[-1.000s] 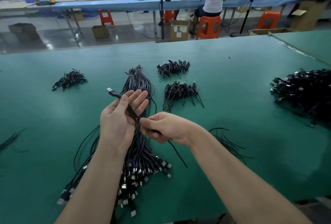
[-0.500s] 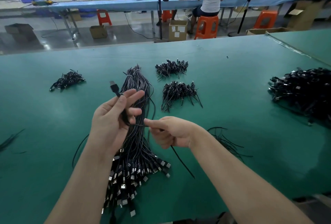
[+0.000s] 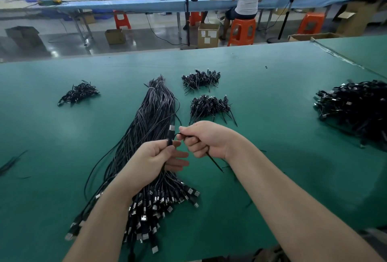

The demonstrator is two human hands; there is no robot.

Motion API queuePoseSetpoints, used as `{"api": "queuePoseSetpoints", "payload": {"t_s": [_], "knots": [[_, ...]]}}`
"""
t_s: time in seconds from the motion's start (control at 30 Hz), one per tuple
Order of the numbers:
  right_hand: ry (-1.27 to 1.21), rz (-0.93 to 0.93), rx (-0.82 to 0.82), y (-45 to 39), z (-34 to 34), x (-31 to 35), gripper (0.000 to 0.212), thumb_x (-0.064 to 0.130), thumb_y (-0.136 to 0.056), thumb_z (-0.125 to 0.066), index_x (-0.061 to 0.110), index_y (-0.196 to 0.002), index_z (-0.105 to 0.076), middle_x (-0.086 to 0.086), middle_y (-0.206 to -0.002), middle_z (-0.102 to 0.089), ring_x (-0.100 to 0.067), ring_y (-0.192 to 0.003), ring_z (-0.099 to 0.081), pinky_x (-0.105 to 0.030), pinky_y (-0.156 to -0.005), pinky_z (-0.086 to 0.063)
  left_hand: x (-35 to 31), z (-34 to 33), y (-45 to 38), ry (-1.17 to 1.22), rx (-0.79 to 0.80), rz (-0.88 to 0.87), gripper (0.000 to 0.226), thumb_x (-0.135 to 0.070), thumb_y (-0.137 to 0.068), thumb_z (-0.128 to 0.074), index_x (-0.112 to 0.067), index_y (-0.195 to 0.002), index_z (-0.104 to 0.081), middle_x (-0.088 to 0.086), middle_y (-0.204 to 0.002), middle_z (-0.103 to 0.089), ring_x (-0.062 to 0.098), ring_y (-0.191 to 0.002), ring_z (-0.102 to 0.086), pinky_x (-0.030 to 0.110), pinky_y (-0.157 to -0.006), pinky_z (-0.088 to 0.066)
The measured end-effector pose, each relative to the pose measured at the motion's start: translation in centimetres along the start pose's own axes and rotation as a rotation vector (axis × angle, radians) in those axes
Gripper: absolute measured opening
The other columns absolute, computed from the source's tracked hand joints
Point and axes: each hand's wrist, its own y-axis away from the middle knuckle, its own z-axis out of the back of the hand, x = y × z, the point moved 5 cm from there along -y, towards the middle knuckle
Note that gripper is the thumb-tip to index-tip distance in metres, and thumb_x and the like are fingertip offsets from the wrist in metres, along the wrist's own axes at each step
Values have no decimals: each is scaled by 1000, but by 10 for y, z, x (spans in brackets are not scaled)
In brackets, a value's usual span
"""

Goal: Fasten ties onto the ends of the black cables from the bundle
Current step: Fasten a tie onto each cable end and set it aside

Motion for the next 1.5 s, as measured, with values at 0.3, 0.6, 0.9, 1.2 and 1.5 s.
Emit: {"api": "queuePoseSetpoints", "payload": {"t_s": [0.3,0.6,0.9,1.2,1.5], "knots": [[213,123,50,11,-16,6,35,30,-108,-44,14,-82,-61,7,-54,-41,-8,-45,-25,-22,-46,-17,1,4,-8,206,-182,-136,28,-9,-104,-48,-14,-108,-75,13,-109,-76,28,-103,-73,30,-85,-59],[104,96,70,5,-24,-24,39,36,-106,-48,10,-82,-64,3,-53,-46,-9,-43,-28,-24,-47,-19,-12,-2,-13,731,-388,-163,25,-6,-106,-42,8,-118,-58,22,-113,-73,34,-107,-71,35,-83,-61],[-68,70,79,-2,-30,-41,28,41,-102,-54,27,-86,-73,2,-67,-63,-6,-43,-33,-19,-43,-21,-17,-1,-14,776,-374,-220,26,-6,-107,-38,6,-115,-59,20,-108,-74,29,-97,-74,30,-77,-60],[-224,120,-40,-7,-21,-48,12,20,-96,-67,15,-87,-74,-5,-86,-64,-9,-57,-45,-18,-46,-35,-11,-7,-11,658,-286,-189,30,-22,-97,-50,-5,-115,-66,15,-112,-74,26,-101,-72,34,-80,-60],[-309,116,-75,-9,-15,-58,6,14,-89,-74,10,-93,-74,-4,-83,-73,-7,-56,-53,-18,-48,-42,-12,-11,-8,597,-244,-182,26,-14,-103,-44,-2,-109,-65,21,-108,-73,36,-110,-69,39,-94,-57]]}}
